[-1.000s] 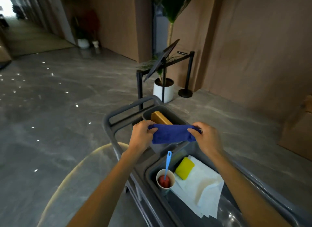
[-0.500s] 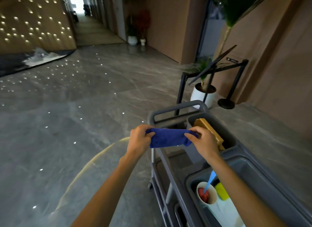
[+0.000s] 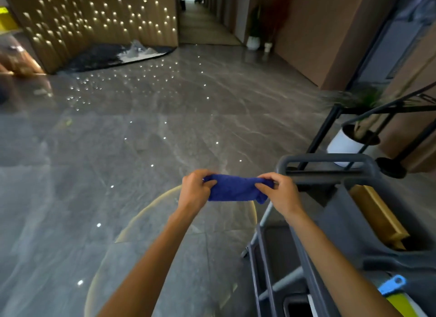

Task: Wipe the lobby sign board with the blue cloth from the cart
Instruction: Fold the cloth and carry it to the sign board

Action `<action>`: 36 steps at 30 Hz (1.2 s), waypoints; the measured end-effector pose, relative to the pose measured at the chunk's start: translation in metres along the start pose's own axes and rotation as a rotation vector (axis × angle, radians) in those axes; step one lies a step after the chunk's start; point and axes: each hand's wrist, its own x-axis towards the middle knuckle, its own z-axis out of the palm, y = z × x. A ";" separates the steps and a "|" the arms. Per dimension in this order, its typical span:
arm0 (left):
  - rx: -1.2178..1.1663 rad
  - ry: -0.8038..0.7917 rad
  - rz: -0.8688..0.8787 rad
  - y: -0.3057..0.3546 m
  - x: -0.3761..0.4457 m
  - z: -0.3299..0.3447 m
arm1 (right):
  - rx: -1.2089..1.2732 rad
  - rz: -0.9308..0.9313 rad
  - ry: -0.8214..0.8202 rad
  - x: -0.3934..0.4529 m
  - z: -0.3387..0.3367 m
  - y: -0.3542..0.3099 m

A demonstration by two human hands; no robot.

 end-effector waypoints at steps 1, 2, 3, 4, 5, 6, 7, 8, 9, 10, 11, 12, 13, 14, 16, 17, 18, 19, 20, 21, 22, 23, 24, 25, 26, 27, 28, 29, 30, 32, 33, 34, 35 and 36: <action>-0.003 0.017 -0.025 -0.010 -0.002 -0.008 | 0.003 0.001 -0.019 0.003 0.011 -0.003; -0.011 0.033 -0.051 -0.020 -0.004 -0.016 | 0.004 0.004 -0.038 0.006 0.023 -0.005; -0.020 0.047 -0.076 -0.029 -0.007 -0.025 | -0.002 0.005 -0.058 0.009 0.034 -0.008; -0.023 0.064 -0.100 -0.038 -0.009 -0.033 | -0.012 0.004 -0.078 0.012 0.046 -0.010; -0.020 0.082 -0.121 -0.046 -0.012 -0.040 | -0.022 0.002 -0.095 0.015 0.057 -0.013; -0.012 0.102 -0.138 -0.054 -0.016 -0.048 | -0.028 -0.001 -0.111 0.017 0.068 -0.017; -0.003 0.121 -0.154 -0.061 -0.020 -0.056 | -0.026 -0.005 -0.129 0.019 0.079 -0.021; 0.002 0.139 -0.175 -0.068 -0.024 -0.064 | -0.018 -0.011 -0.151 0.021 0.090 -0.025; -0.003 0.157 -0.200 -0.075 -0.029 -0.072 | -0.010 -0.017 -0.174 0.022 0.101 -0.029; -0.011 0.175 -0.226 -0.082 -0.033 -0.080 | -0.007 -0.025 -0.200 0.023 0.112 -0.033; -0.016 0.196 -0.253 -0.089 -0.039 -0.088 | -0.007 -0.035 -0.228 0.024 0.123 -0.038; -0.016 0.220 -0.278 -0.096 -0.044 -0.097 | -0.007 -0.047 -0.255 0.025 0.135 -0.042; -0.013 0.243 -0.302 -0.103 -0.049 -0.105 | -0.006 -0.064 -0.281 0.025 0.146 -0.047; -0.006 0.271 -0.328 -0.111 -0.056 -0.116 | -0.006 -0.086 -0.310 0.024 0.160 -0.053; 0.017 0.307 -0.353 -0.121 -0.064 -0.131 | -0.008 -0.108 -0.342 0.023 0.180 -0.065; 0.024 0.332 -0.369 -0.127 -0.070 -0.140 | -0.010 -0.124 -0.369 0.022 0.192 -0.072; 0.030 0.358 -0.393 -0.133 -0.076 -0.150 | -0.015 -0.148 -0.400 0.020 0.205 -0.080; 0.039 0.386 -0.419 -0.140 -0.082 -0.160 | -0.023 -0.173 -0.432 0.019 0.218 -0.088; 0.048 0.415 -0.445 -0.146 -0.089 -0.170 | -0.033 -0.198 -0.465 0.019 0.232 -0.096; 0.052 0.444 -0.471 -0.153 -0.096 -0.180 | -0.039 -0.223 -0.498 0.017 0.246 -0.104; 0.054 0.472 -0.495 -0.160 -0.104 -0.189 | -0.041 -0.248 -0.529 0.015 0.259 -0.112; 0.057 0.498 -0.521 -0.166 -0.111 -0.198 | -0.037 -0.271 -0.562 0.013 0.272 -0.120; 0.062 0.525 -0.546 -0.172 -0.119 -0.206 | -0.031 -0.287 -0.601 0.011 0.285 -0.127; 0.069 0.552 -0.568 -0.177 -0.127 -0.214 | -0.027 -0.299 -0.643 0.009 0.299 -0.133; 0.076 0.580 -0.590 -0.182 -0.135 -0.222 | -0.024 -0.309 -0.684 0.007 0.313 -0.140; 0.082 0.611 -0.614 -0.187 -0.144 -0.230 | -0.022 -0.317 -0.721 0.004 0.326 -0.147; 0.085 0.645 -0.638 -0.191 -0.152 -0.237 | -0.021 -0.325 -0.754 0.000 0.339 -0.154; 0.089 0.679 -0.659 -0.195 -0.160 -0.245 | -0.022 -0.337 -0.782 -0.004 0.353 -0.160; 0.094 0.710 -0.676 -0.200 -0.167 -0.252 | -0.026 -0.350 -0.809 -0.008 0.366 -0.167; 0.109 0.761 -0.711 -0.209 -0.181 -0.265 | -0.032 -0.371 -0.870 -0.015 0.391 -0.179; 0.115 0.784 -0.733 -0.214 -0.187 -0.272 | -0.031 -0.381 -0.902 -0.019 0.404 -0.185; 0.118 0.807 -0.755 -0.219 -0.192 -0.279 | -0.031 -0.396 -0.931 -0.021 0.417 -0.191; 0.120 0.831 -0.778 -0.224 -0.196 -0.286 | -0.034 -0.416 -0.956 -0.024 0.430 -0.197; 0.122 0.856 -0.800 -0.229 -0.201 -0.293 | -0.038 -0.437 -0.982 -0.027 0.443 -0.204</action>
